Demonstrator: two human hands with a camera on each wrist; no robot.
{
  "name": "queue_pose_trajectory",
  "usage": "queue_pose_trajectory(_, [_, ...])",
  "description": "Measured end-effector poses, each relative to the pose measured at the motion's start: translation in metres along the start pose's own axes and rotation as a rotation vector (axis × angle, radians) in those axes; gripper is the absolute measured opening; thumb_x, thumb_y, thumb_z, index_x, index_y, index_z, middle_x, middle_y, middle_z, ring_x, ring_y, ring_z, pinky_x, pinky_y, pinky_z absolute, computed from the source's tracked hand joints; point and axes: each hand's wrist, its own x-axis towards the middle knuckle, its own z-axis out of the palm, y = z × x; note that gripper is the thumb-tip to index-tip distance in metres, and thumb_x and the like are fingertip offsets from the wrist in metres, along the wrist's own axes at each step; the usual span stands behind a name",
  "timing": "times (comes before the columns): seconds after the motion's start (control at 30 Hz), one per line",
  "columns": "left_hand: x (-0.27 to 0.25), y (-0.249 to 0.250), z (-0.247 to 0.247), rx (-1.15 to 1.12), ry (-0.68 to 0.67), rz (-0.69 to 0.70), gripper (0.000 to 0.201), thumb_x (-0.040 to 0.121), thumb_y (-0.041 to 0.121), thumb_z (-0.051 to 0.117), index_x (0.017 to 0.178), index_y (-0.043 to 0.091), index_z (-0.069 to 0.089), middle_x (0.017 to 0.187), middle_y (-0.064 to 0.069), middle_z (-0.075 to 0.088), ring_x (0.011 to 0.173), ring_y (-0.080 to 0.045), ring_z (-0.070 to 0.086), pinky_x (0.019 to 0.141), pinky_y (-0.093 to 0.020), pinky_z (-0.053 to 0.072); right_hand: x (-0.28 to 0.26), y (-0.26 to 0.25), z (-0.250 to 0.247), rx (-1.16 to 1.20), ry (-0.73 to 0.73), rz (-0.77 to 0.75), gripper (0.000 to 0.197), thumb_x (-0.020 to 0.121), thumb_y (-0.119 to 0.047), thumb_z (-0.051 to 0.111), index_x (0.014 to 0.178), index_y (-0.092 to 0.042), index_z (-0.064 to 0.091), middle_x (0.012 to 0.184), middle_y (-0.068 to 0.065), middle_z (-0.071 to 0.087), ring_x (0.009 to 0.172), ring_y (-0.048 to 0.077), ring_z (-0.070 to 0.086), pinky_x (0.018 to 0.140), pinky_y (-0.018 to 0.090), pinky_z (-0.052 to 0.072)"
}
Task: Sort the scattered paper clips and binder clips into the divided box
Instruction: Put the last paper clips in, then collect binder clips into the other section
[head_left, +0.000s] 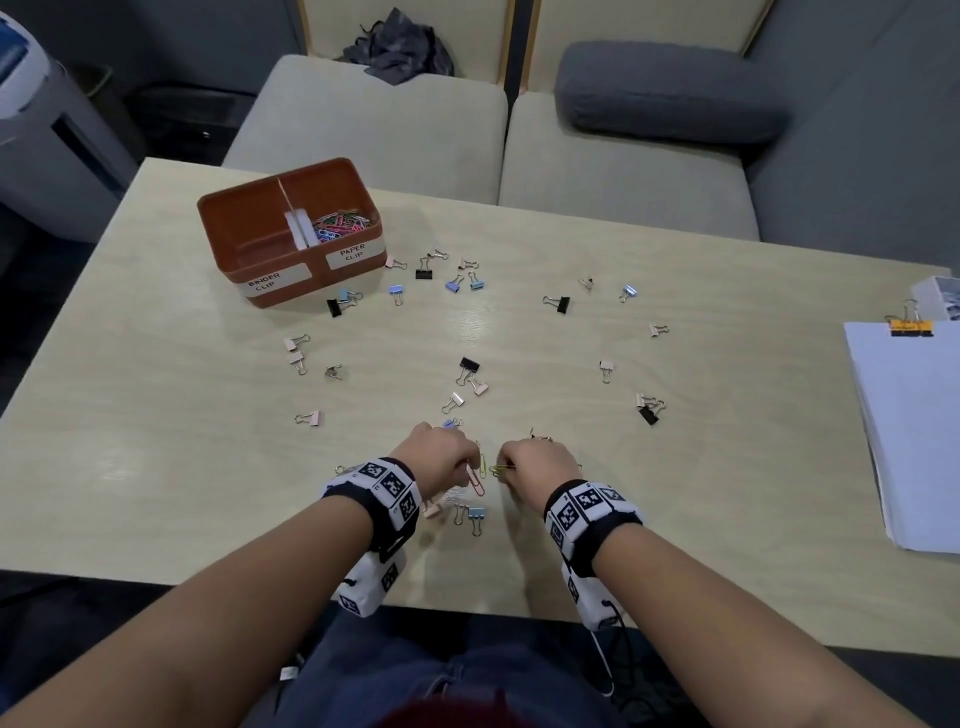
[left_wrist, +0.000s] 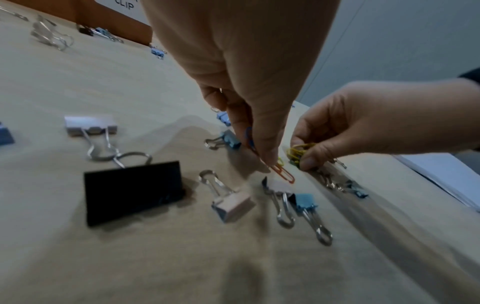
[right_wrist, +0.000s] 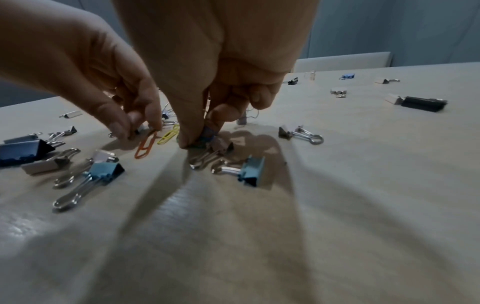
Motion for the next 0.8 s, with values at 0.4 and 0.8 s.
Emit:
queue_pose_trajectory(0.4, [0.003, 0.012, -0.004, 0.201, -0.055, 0.01, 0.022, 0.082, 0.003, 0.052, 0.088, 0.019, 0.064, 0.109, -0.001, 0.052, 0.084, -0.023, 0.053, 0.087, -0.033, 0.032, 0.003, 0.007, 0.004, -0.101, -0.02, -0.029, 0.022, 0.093, -0.025, 0.054, 0.111, -0.024, 0.066, 0.114, 0.004, 0.063, 0.113, 0.027, 0.052, 0.093, 0.036, 0.04])
queue_pose_trajectory(0.8, [-0.022, -0.049, -0.03, -0.308, 0.308, -0.201, 0.007, 0.085, 0.025, 0.066, 0.085, 0.019, 0.063, 0.081, 0.005, 0.065, 0.081, -0.018, 0.06, 0.083, -0.03, 0.046, 0.005, -0.014, -0.016, 0.187, 0.033, 0.06, 0.024, 0.087, -0.028, 0.064, 0.111, -0.023, 0.063, 0.111, -0.001, 0.068, 0.107, 0.021, 0.06, 0.094, 0.033, 0.043])
